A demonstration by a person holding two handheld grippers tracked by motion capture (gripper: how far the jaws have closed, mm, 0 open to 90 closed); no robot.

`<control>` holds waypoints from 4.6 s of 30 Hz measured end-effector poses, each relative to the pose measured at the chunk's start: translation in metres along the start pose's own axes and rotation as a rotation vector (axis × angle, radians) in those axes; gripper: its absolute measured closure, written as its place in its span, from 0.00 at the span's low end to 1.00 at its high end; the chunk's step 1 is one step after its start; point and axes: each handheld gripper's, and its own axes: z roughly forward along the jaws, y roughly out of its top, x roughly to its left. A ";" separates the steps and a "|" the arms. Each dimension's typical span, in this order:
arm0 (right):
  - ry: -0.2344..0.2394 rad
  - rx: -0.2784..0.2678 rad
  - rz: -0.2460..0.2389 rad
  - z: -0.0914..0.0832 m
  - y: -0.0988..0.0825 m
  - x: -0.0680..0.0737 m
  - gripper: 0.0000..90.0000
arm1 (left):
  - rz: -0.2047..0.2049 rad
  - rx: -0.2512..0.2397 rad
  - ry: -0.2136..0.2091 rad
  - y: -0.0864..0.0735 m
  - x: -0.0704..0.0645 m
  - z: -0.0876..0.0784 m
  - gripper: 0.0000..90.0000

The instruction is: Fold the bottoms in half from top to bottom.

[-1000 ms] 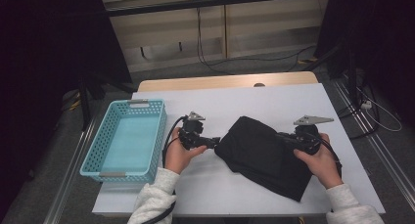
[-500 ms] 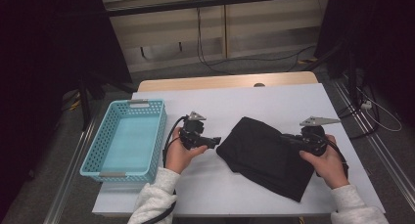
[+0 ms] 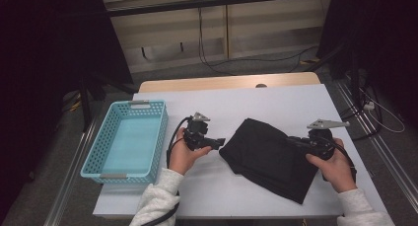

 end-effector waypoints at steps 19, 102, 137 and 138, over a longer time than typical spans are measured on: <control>-0.012 -0.005 0.017 -0.016 -0.008 -0.005 0.90 | 0.000 -0.004 -0.010 0.002 -0.003 0.004 0.19; -0.110 -0.034 -0.032 -0.024 -0.024 -0.007 0.29 | -0.171 0.141 -0.181 -0.011 -0.001 0.006 0.95; -0.083 -0.009 -0.070 -0.014 -0.025 0.006 0.29 | -0.136 0.154 0.051 -0.020 -0.010 0.005 0.54; -0.083 -0.009 -0.070 -0.014 -0.025 0.006 0.29 | -0.138 0.153 0.060 -0.020 -0.009 0.005 0.54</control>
